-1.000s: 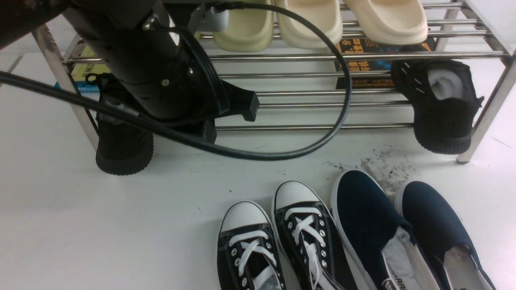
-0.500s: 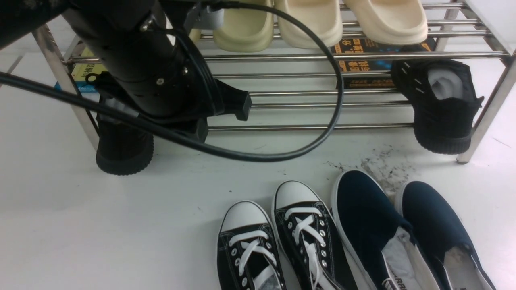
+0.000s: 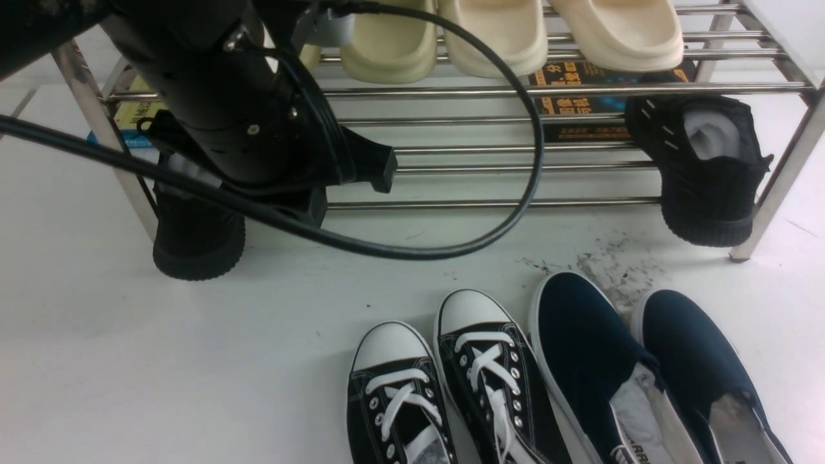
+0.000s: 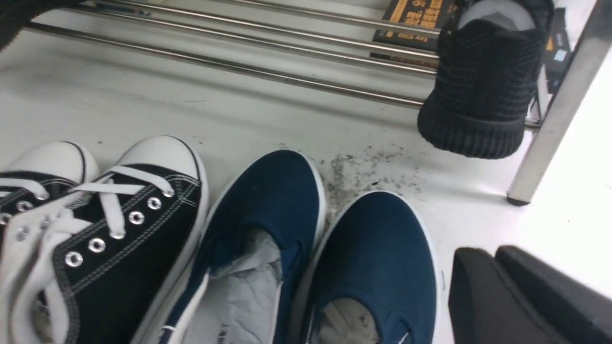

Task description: Take the shoes off the shelf with your hand on the white table.

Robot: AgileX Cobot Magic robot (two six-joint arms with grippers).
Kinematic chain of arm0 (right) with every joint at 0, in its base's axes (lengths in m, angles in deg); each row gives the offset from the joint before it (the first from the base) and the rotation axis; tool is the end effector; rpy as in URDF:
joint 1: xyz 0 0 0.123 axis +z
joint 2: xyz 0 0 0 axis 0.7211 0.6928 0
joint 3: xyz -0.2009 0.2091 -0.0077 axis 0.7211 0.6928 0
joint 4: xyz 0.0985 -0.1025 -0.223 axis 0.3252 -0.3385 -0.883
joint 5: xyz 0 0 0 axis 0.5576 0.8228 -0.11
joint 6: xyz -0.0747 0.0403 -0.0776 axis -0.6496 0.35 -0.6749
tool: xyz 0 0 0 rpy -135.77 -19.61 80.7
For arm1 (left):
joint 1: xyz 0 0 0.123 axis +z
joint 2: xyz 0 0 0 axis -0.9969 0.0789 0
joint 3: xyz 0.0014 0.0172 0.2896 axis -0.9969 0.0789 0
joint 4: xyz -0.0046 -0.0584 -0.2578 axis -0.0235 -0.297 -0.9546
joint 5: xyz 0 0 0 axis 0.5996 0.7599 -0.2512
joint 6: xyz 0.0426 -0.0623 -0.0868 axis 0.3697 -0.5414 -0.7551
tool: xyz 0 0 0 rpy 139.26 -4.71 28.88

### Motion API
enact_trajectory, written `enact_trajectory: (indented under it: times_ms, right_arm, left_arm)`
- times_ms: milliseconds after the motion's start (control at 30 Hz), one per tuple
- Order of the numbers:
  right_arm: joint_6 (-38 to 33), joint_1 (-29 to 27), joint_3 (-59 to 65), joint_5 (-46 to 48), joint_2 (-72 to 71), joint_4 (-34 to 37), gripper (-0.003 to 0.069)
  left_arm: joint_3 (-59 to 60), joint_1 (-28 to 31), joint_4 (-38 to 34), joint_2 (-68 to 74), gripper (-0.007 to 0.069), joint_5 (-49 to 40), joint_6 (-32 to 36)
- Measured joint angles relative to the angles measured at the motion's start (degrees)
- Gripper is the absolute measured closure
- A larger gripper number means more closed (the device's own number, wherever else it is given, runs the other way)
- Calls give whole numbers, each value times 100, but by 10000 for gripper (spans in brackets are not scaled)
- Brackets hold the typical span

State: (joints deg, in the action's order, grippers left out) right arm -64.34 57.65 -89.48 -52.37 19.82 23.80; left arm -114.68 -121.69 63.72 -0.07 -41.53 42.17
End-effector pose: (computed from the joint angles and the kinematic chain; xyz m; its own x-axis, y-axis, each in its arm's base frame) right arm 0.0909 0.0264 0.2417 -0.2385 -0.0569 -0.9695 -0.2649 0.9642 0.0086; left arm 0.2708 -0.1837 0.3652 -0.8441 0.2777 -0.4586 0.3300 0.9433 -0.0363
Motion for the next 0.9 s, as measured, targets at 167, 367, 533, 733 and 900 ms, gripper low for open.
enact_trajectory:
  times_ms: [167,367,533,733,900]
  right_arm:
    - [0,-396,785,-501,-641,-13,582]
    - [0,-778,1419,-276,-1071,-18,577]
    - [0,-852,1408,25,-1120,-27,570]
    - [0,-852,1408,49,-1125,-22,562]
    - [0,-852,1408,55,-1125,-22,557]
  left_arm:
    - [0,0,7,0,552,0,0]
    - [0,0,7,-53,552,0,-52]
    - [0,0,226,-460,552,0,-633]
    - [0,0,527,-1343,552,0,-840]
    - [177,0,589,-2339,552,0,-778]
